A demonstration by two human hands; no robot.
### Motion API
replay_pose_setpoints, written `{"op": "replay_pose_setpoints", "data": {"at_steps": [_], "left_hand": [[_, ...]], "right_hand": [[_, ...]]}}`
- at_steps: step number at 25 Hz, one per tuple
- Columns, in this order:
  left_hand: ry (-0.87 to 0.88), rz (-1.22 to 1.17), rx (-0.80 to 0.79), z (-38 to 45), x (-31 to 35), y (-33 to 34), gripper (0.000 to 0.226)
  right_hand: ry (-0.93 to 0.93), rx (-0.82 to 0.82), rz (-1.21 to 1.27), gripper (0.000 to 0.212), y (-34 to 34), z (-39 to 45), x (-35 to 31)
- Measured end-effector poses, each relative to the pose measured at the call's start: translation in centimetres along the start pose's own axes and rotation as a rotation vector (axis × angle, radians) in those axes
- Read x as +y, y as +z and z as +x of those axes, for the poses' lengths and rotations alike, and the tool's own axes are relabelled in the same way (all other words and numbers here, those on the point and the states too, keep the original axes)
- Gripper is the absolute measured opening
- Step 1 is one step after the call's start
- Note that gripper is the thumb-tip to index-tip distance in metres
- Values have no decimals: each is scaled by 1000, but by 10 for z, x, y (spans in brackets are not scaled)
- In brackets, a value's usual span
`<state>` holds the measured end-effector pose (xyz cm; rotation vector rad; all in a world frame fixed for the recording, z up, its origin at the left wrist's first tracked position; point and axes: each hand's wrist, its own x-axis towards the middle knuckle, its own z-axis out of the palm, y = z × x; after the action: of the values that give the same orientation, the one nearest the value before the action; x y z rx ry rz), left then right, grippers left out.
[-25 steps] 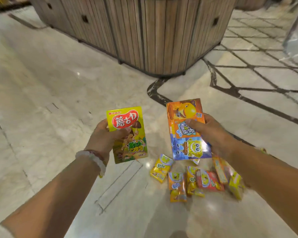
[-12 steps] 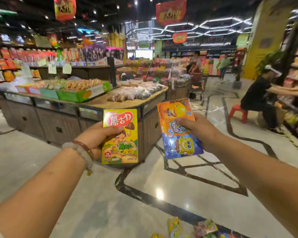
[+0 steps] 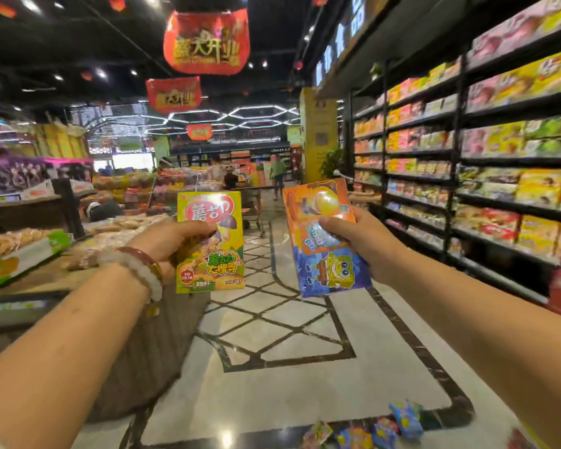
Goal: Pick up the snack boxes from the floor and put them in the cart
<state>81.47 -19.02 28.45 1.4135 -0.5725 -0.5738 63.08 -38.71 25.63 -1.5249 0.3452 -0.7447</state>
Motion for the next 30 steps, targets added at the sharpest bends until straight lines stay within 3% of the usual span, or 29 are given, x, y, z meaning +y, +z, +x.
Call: {"op": "replay_pose_setpoints", "data": {"at_steps": [7, 11, 14, 18, 22, 26, 29, 30], "left_hand": [[65, 57, -384, -31, 4, 130, 13], [107, 72, -638, -76, 3, 232, 19], [95, 50, -846, -131, -1, 312, 38], [111, -12, -1056, -224, -9, 413, 6], [87, -70, -1298, -343, -19, 514, 4], [38, -100, -1515, -452, -21, 584, 21], [39, -99, -1623, -520, -19, 635, 59], [36, -116, -1681, -542, -18, 648, 56]], "right_hand": [[-73, 369, -89, 13, -111, -127, -51], [-110, 607, -173, 19, -183, -224, -81], [-139, 782, -224, 24, -231, -313, -107], [-122, 981, -279, 40, -272, -439, -143], [-124, 1203, -351, 43, -298, -578, -186], [-174, 1440, -398, 38, -303, -692, -215], [-190, 1599, -423, 38, -302, -763, -225], [-196, 1659, -424, 38, -302, -783, -228]]}}
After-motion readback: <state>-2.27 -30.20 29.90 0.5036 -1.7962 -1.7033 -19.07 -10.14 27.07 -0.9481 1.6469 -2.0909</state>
